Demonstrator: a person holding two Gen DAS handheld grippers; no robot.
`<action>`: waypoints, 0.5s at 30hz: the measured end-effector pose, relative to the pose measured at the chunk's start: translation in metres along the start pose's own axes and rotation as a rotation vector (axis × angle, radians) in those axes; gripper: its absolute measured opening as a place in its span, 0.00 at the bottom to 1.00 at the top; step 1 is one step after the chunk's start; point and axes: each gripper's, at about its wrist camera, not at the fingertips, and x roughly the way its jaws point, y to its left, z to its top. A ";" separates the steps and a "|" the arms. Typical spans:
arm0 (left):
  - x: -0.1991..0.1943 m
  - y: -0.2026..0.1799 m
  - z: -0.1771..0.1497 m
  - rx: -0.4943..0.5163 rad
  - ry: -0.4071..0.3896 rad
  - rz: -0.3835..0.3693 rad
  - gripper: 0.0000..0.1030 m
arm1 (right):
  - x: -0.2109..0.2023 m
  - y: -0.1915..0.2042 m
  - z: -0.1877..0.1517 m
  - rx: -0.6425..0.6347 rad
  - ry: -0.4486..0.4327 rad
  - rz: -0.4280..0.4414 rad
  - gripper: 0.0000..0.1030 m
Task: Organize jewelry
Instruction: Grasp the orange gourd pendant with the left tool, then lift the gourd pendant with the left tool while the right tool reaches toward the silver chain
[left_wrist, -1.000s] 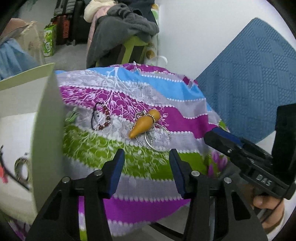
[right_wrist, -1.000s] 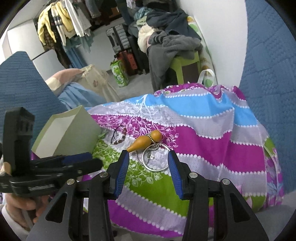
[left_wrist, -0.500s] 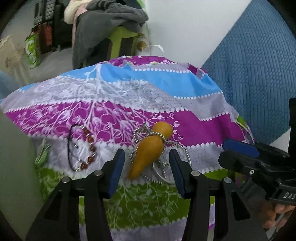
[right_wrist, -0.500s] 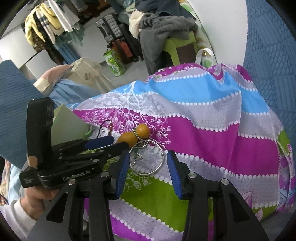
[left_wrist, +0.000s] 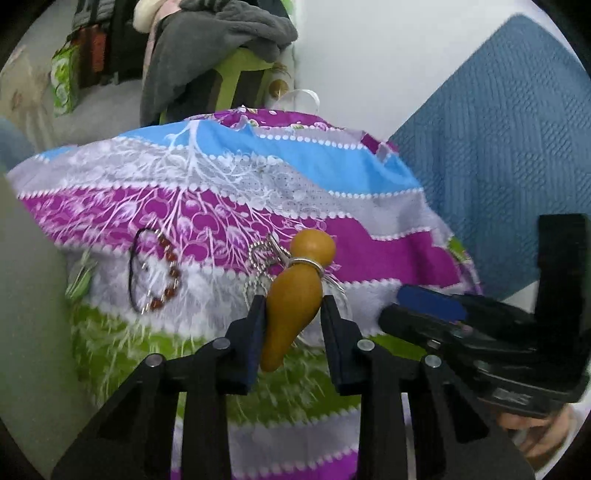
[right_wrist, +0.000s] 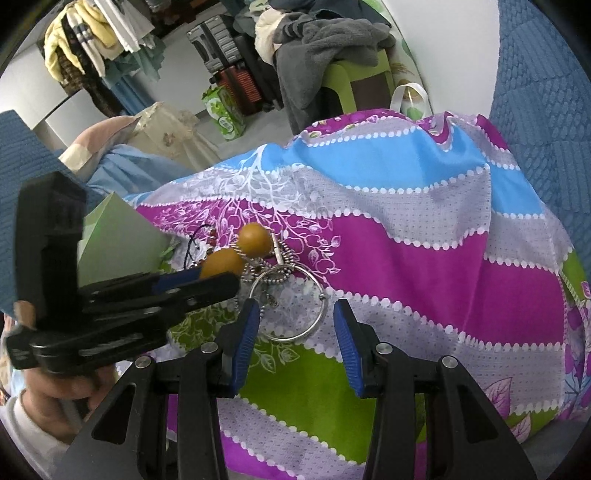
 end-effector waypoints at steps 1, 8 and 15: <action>-0.007 0.000 -0.003 -0.012 -0.004 -0.004 0.30 | 0.000 0.001 0.000 -0.002 -0.001 0.002 0.38; -0.061 -0.005 -0.020 -0.079 -0.045 -0.003 0.30 | -0.003 0.018 -0.005 -0.066 -0.008 0.046 0.38; -0.099 -0.007 -0.022 -0.134 -0.087 -0.043 0.30 | -0.002 0.059 -0.016 -0.195 -0.013 0.182 0.39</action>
